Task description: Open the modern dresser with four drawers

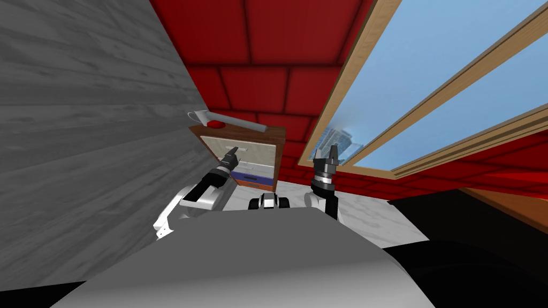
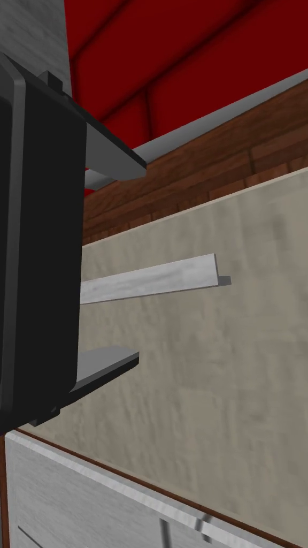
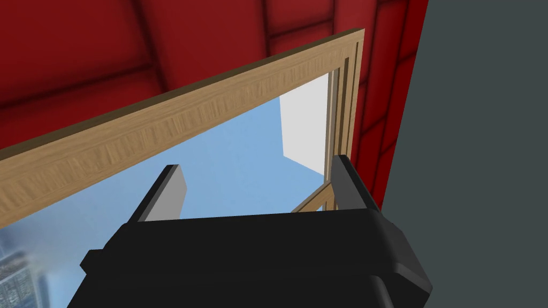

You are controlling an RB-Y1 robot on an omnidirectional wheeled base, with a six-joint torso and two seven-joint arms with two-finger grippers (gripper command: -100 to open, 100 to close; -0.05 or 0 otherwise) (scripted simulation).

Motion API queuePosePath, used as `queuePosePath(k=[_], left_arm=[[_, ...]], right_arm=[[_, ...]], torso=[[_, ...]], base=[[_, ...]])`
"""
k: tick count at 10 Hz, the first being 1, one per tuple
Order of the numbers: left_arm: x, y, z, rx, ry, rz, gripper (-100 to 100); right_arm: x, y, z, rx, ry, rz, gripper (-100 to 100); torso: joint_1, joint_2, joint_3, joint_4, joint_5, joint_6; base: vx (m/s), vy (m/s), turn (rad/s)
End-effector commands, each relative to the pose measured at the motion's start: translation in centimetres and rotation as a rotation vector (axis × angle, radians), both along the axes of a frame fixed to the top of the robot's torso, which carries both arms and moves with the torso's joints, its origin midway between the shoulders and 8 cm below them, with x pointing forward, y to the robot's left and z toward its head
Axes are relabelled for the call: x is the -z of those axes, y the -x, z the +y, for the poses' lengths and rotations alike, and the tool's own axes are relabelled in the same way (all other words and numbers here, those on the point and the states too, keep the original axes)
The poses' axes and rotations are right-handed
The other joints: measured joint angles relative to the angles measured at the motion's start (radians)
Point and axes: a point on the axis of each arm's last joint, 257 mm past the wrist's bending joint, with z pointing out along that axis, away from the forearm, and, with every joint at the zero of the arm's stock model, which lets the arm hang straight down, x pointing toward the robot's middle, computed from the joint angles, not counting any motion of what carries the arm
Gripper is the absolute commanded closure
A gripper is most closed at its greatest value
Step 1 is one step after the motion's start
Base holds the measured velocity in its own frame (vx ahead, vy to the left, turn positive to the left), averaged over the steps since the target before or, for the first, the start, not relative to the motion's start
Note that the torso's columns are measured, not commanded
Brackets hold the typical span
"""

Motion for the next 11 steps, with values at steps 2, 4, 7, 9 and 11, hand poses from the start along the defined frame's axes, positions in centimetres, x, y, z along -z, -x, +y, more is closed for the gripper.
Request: queuePosePath(k=[2,4,7,9,11], left_arm=[[1.3,0.0,0.2,-0.008,-0.019,0.065,-100],[1.4,-0.1,0.2,-0.008,-0.023,0.07,-100],[1.3,-0.1,0.3,-0.011,-0.023,0.074,100],[0.9,0.5,-0.1,-0.001,-0.022,0.07,100],[0.7,0.9,-0.4,0.007,-0.022,0.068,100]], right_arm=[[0.0,0.0,0.0,0.0,0.0,0.0,0],[0.0,0.0,0.0,0.0,0.0,0.0,0],[0.0,0.0,0.0,0.0,0.0,0.0,0],[0.0,0.0,0.0,0.0,0.0,0.0,0],[0.0,0.0,0.0,0.0,0.0,0.0,0]], torso=[[0.001,-0.001,-0.001,0.0,0.0,0.0],[0.0,0.0,0.0,0.0,0.0,0.0],[-0.001,-0.001,-0.001,0.0,0.0,0.0],[0.003,0.007,0.005,-0.002,0.003,0.0],[0.003,0.004,0.003,0.0,0.002,-0.001]], base=[[0.068,0.019,-0.072],[0.042,0.013,-0.037],[0.063,-0.019,-0.009],[-0.148,0.031,0.049],[-0.176,0.028,0.038]])
